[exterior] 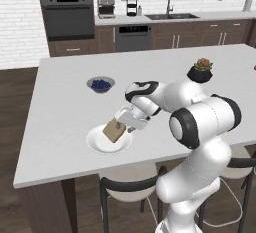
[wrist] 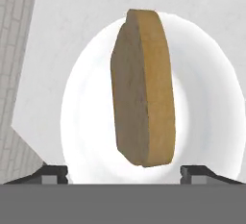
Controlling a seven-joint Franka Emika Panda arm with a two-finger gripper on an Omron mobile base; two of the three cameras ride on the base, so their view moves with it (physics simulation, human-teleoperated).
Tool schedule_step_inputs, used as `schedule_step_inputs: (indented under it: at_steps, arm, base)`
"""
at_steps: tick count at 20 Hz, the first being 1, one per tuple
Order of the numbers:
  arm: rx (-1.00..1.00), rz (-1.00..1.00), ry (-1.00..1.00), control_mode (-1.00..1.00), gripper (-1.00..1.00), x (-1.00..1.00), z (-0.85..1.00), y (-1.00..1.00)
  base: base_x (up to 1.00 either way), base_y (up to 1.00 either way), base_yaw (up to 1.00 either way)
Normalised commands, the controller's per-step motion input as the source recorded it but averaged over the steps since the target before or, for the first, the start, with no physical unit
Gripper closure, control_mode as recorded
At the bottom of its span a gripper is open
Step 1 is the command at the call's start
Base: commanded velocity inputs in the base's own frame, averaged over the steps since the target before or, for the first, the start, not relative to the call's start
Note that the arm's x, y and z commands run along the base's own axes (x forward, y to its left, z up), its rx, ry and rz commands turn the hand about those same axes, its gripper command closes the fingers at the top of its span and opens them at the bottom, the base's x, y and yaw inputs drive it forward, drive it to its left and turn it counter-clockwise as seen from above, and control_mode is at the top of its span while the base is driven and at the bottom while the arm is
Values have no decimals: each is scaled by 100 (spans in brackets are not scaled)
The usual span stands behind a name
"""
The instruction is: Start the toaster. Once the lever pops up, take the bread to the plate on the dining counter.
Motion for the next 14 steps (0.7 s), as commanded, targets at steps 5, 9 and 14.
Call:
schedule_step_inputs:
  at_steps: [5, 9, 14]
  arm:
    - [4, 0, 0, -100, -100, -36, 29, -21]
    - [1, 0, 0, -100, -100, -23, 32, -18]
    - [0, 0, 2, -100, -100, -26, 33, -6]
  base:
    - [0, 0, 0]
    - [0, 0, 0]
    - [0, 0, 0]
